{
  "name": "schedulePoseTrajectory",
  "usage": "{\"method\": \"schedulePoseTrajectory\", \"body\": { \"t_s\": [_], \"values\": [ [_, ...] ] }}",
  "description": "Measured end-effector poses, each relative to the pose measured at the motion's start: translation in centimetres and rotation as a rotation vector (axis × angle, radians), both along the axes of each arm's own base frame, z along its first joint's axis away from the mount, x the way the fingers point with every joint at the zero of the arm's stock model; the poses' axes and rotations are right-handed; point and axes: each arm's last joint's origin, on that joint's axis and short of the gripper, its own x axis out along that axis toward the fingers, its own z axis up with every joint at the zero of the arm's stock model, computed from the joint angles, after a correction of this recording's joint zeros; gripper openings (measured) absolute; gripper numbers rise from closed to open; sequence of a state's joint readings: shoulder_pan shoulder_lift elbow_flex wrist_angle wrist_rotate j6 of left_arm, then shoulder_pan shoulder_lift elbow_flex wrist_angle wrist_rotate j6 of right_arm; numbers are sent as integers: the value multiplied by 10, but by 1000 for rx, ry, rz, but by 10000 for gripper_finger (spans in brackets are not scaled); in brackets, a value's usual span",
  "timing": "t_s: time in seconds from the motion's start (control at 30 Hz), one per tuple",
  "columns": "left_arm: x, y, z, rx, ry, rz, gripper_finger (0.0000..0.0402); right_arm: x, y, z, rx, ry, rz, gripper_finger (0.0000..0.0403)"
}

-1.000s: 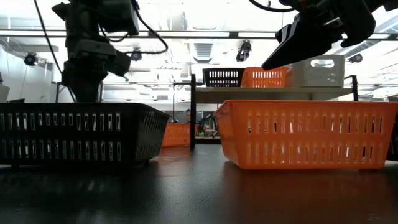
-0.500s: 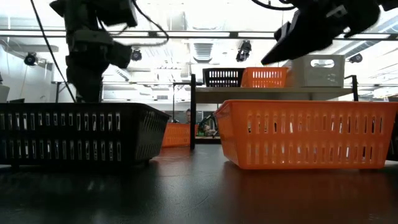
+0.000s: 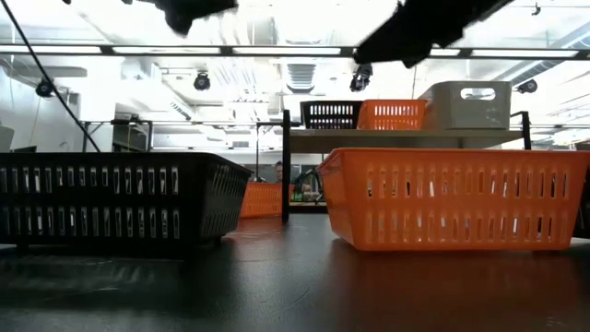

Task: Stack baskets on shelf by color
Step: Stack the top white bin on the white bin on the shelf

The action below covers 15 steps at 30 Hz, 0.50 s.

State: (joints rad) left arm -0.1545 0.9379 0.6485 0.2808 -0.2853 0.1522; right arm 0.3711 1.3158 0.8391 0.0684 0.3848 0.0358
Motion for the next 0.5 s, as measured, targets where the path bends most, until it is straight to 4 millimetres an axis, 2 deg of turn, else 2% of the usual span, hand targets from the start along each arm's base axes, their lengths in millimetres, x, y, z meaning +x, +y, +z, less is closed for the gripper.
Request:
{"method": "schedulePoseTrajectory", "body": {
  "t_s": [0.1,0.23,0.5],
  "values": [
    [-8,-2,-4,31,-121,-13,144,16,1,5,-28,2,0,106],
    [-15,-1,-13,15,-165,-13,144,39,2,15,-74,19,11,120],
    [-29,0,-7,-78,-237,-30,144,94,-16,31,-120,110,59,140]
  ]
}}
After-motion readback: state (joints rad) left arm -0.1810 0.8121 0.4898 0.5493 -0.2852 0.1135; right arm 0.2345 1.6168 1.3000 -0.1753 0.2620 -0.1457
